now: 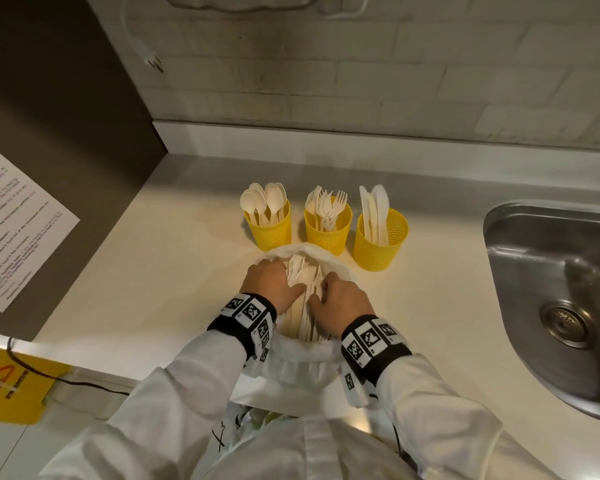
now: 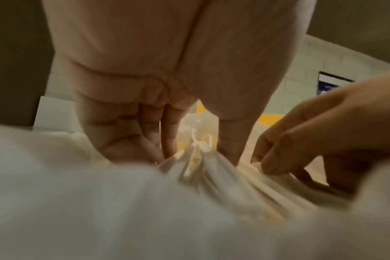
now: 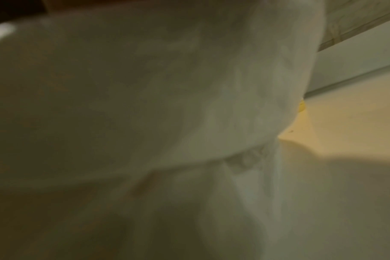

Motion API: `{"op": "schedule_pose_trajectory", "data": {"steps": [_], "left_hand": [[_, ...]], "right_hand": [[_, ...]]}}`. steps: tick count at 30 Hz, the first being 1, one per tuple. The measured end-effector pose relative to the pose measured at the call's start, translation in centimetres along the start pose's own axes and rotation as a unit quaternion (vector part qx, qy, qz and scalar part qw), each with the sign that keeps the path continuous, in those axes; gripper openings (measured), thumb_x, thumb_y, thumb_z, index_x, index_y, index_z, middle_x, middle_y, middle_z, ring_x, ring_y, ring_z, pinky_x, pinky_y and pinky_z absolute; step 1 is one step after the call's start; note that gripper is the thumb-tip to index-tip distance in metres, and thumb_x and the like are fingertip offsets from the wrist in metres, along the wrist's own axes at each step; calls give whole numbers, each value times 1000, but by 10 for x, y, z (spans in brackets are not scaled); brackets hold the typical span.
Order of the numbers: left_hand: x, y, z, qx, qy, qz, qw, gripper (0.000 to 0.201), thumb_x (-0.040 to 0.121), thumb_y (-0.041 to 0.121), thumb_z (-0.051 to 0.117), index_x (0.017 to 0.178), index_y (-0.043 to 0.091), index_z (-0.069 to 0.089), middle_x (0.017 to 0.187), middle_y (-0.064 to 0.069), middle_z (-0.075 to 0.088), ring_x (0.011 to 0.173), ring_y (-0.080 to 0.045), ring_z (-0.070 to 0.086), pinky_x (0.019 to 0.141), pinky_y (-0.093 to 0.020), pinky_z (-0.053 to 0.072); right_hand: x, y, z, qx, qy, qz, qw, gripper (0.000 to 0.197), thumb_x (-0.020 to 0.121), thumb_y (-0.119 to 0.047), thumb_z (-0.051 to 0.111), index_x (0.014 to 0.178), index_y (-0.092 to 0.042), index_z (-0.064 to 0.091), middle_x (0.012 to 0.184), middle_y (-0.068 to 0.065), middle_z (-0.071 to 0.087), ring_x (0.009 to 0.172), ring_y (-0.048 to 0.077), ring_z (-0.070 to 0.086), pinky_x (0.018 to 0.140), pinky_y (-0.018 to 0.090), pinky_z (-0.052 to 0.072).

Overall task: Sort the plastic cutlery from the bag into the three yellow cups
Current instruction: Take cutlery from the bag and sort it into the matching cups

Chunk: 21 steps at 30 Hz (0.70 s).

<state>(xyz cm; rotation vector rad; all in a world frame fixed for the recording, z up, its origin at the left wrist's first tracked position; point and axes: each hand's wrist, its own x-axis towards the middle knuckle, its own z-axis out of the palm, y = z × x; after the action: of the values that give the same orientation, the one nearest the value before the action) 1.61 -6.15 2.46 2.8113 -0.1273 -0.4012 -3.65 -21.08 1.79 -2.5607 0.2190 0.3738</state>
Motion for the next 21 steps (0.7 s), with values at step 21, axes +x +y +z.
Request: {"op": "schedule_pose_trajectory", "data": {"steps": [21], "left_hand": [[16, 12, -26, 107, -46, 48, 992, 31, 92, 28, 67, 123, 25, 65, 109, -10, 71, 94, -32, 66, 76, -36, 52]], "right_hand": [[13, -25, -18, 27, -61, 22, 998, 16, 91, -27, 69, 98, -15, 61, 96, 5, 66, 96, 23, 65, 73, 27, 44]]}}
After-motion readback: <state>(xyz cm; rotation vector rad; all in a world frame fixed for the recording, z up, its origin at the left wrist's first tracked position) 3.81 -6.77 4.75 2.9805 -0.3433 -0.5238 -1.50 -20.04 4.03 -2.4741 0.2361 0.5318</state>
